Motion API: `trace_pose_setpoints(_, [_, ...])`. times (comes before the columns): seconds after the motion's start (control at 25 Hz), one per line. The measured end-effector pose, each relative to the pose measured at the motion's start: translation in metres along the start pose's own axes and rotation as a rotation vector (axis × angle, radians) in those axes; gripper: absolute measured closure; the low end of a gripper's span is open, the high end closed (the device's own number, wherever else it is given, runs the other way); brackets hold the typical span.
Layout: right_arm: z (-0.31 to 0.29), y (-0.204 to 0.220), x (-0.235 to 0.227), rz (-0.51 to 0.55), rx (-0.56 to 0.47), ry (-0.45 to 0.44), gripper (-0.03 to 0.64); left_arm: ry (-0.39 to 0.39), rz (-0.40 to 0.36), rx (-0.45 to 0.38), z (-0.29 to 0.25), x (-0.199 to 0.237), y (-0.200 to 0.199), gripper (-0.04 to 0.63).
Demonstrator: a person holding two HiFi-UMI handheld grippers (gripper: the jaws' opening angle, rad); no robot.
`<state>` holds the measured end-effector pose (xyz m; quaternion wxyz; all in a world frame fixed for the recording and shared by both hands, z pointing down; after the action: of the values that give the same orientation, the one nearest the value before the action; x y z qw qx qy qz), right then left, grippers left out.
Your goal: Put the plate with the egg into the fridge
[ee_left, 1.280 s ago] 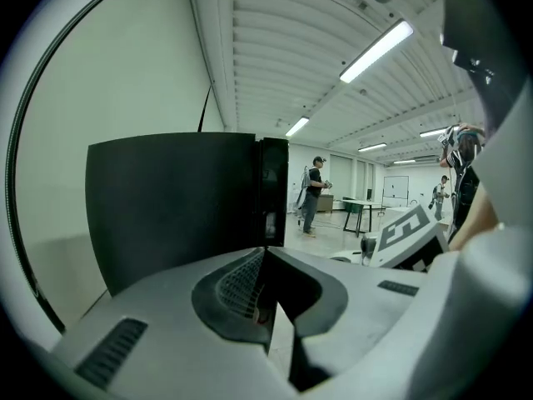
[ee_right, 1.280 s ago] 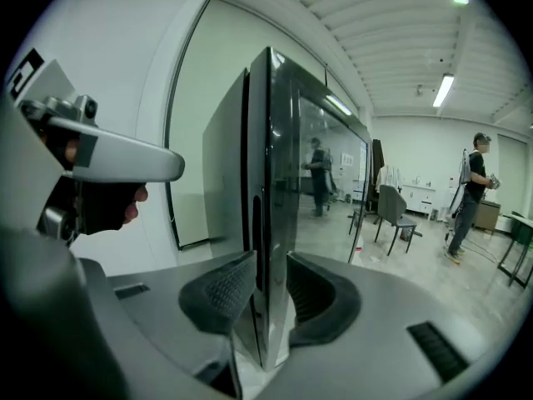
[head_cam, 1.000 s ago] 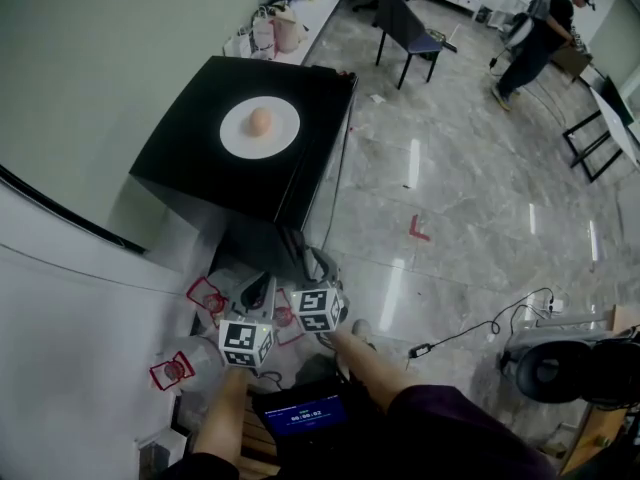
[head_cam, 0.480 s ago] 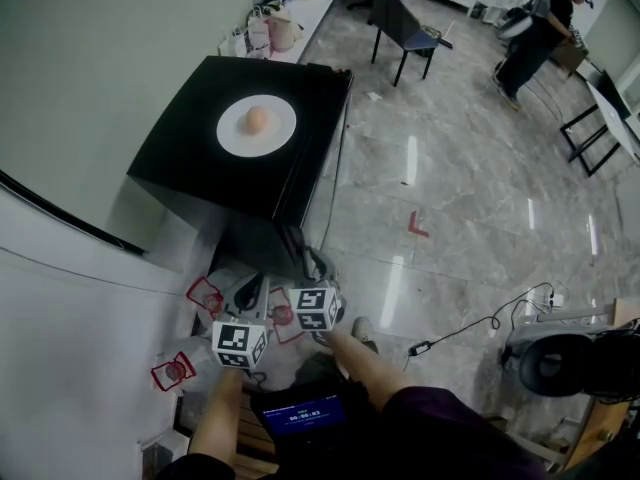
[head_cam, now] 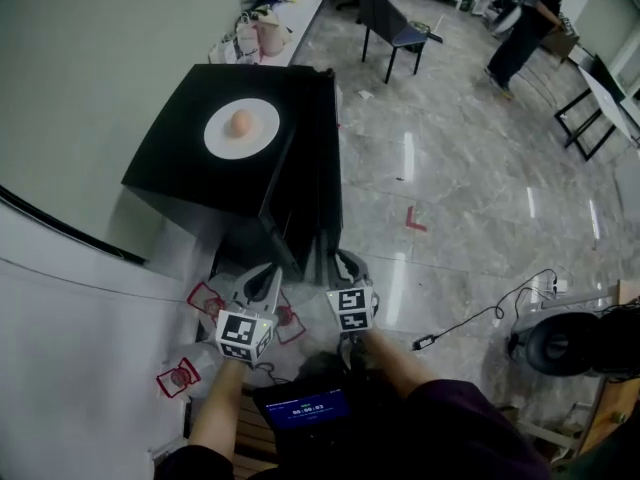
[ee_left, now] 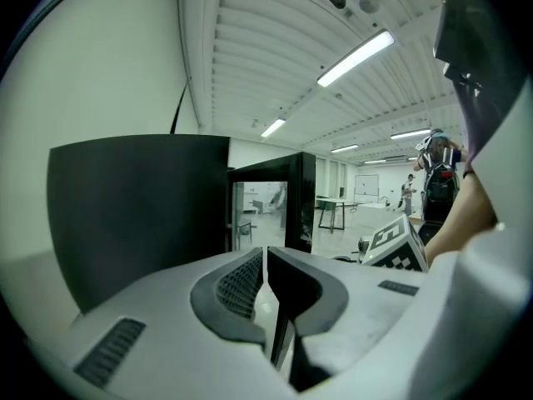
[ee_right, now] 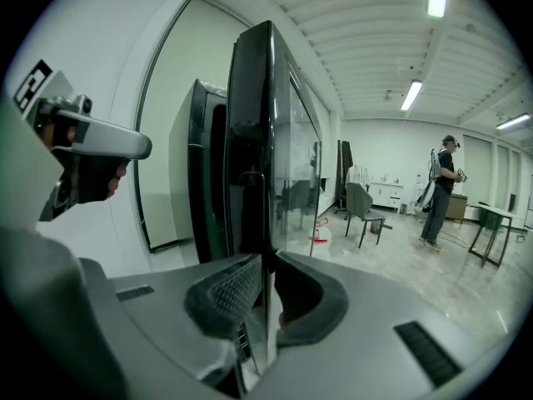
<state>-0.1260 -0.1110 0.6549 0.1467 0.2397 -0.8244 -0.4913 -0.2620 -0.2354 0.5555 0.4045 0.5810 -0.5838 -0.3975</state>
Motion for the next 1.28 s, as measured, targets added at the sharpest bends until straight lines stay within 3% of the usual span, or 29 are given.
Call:
trace_pose_setpoints(0.2, [0.018,0.015,-0.074,-0.02,0.017,0.005,0.575,0.199,-0.05,-0.028,-0.06,-0.057,-0.036,0.583])
trace_pose_setpoints(0.24, [0.019,0.017,-0.088,-0.02,0.022,-0.003,0.577,0.229,-0.054,-0.029,-0.076,-0.07,-0.045,0.556])
trace_pose_setpoints(0.32, [0.021,0.02,-0.11,-0.009,0.033,-0.028,0.578,0.275,-0.046,-0.012,-0.108,-0.094,-0.059,0.421])
trace_pose_setpoints(0.44, [0.023,0.022,-0.131,0.01,0.037,-0.07,0.578,0.309,-0.046,0.001,-0.146,-0.128,-0.08,0.405])
trace_pose_setpoints(0.76, [0.035,0.021,-0.171,0.026,0.02,-0.166,0.577,0.239,0.028,-0.016,-0.196,-0.168,-0.105,0.383])
trace_pose_setpoints(0.96, [0.056,0.031,-0.213,-0.038,-0.013,-0.137,0.577,0.212,0.027,-0.017,-0.226,-0.189,-0.116,0.373])
trace_pose_setpoints(1.28, [0.086,0.034,-0.278,-0.113,-0.084,-0.077,0.577,0.096,0.031,-0.005,-0.296,-0.218,-0.136,0.371])
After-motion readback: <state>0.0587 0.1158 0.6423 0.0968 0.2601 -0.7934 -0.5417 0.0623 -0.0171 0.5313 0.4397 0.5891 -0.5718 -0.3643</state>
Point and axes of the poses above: the fingertips, and each gripper's own axes: z backward along the fingers, x to its left, y out of its underside, the point moved 6 cm from there along z, backward along the fingers, and after that the axes turned 6 degrees about x, right-handed, at the moved point
